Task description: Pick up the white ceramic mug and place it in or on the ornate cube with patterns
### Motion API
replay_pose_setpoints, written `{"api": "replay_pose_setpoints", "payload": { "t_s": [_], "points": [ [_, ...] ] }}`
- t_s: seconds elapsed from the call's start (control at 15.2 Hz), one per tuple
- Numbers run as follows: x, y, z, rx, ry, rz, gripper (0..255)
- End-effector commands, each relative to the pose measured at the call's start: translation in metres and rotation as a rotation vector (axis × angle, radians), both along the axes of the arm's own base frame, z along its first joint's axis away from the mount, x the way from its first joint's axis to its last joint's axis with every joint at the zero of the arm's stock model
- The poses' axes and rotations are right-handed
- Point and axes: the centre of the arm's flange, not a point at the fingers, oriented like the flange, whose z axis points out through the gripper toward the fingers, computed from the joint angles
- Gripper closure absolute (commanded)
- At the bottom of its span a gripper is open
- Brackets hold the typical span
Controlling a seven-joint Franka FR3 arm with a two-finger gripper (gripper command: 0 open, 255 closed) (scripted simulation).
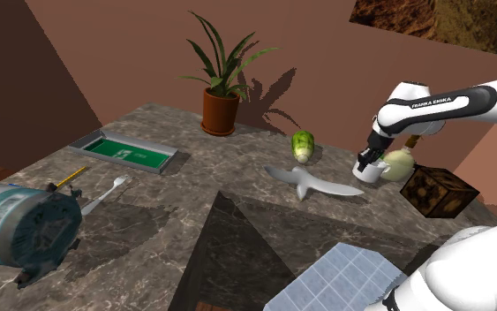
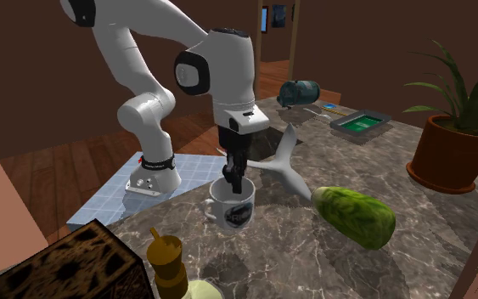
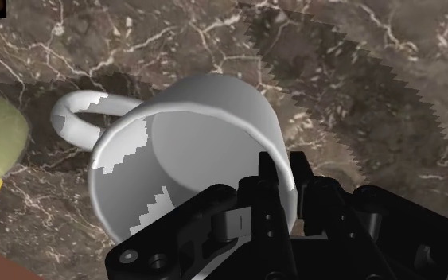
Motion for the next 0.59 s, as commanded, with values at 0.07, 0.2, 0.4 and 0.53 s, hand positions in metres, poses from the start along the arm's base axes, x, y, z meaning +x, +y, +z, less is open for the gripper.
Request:
{"api": "replay_pose_setpoints", "payload": {
  "t_s": [0.07,0.2,0.4,0.53],
  "points": [
    [0.0,0.0,0.016,0.0,0.0,0.0,255],
    [0.0,0.0,0.027,0.0,0.0,0.0,255],
    [0.0,0.0,0.043,0.0,0.0,0.0,255],
    [0.0,0.0,0.053,0.0,0.0,0.0,255]
  ]
}}
